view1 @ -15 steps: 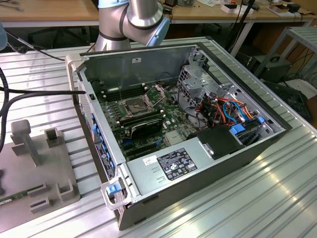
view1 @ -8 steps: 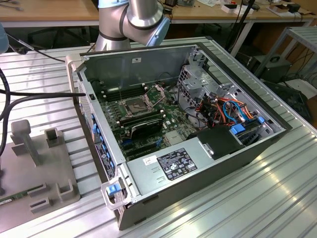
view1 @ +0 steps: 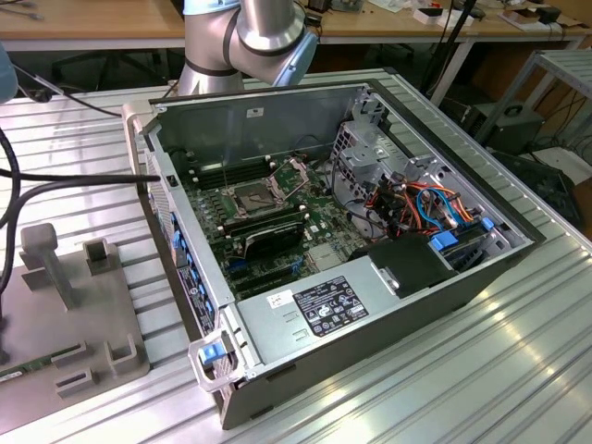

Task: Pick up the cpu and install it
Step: 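Pick up the cpu and move it towards the insertion slot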

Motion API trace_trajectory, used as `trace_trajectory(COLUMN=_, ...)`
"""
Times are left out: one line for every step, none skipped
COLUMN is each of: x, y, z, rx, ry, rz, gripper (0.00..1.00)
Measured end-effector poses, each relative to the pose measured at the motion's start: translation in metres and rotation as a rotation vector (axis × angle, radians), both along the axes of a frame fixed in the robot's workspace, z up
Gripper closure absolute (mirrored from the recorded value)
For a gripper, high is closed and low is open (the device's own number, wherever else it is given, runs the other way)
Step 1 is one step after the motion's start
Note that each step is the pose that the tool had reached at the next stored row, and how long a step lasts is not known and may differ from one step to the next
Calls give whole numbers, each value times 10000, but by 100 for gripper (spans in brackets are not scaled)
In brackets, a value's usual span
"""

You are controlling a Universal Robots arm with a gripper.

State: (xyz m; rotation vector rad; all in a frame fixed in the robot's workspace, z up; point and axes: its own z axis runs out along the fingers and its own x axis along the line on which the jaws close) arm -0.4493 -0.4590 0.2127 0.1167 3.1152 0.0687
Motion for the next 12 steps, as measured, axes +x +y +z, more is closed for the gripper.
trace_trajectory(x=0, y=0, z=-4, rx=-1, ry=1, rz=0, gripper=46)
trace_trajectory(x=0, y=0, z=-4, rx=-1, ry=1, rz=0, gripper=46)
trace_trajectory(x=0, y=0, z=-7, rx=0, ry=0, rz=0, gripper=46)
trace_trajectory(x=0, y=0, z=-8, rx=0, ry=0, rz=0, gripper=46)
trace_trajectory(x=0, y=0, z=-8, rx=0, ry=0, rz=0, gripper=46)
trace_trajectory(x=0, y=0, z=-9, rx=0, ry=-1, rz=0, gripper=46)
trace_trajectory(x=0, y=0, z=-11, rx=1, ry=-1, rz=0, gripper=46)
trace_trajectory(x=0, y=0, z=-16, rx=2, ry=-3, rz=0, gripper=46)
trace_trajectory(x=0, y=0, z=-20, rx=1, ry=-2, rz=0, gripper=46)
trace_trajectory(x=0, y=0, z=-20, rx=0, ry=0, rz=0, gripper=46)
trace_trajectory(x=0, y=0, z=-20, rx=0, ry=0, rz=0, gripper=46)
trace_trajectory(x=0, y=0, z=-21, rx=-1, ry=0, rz=0, gripper=46)
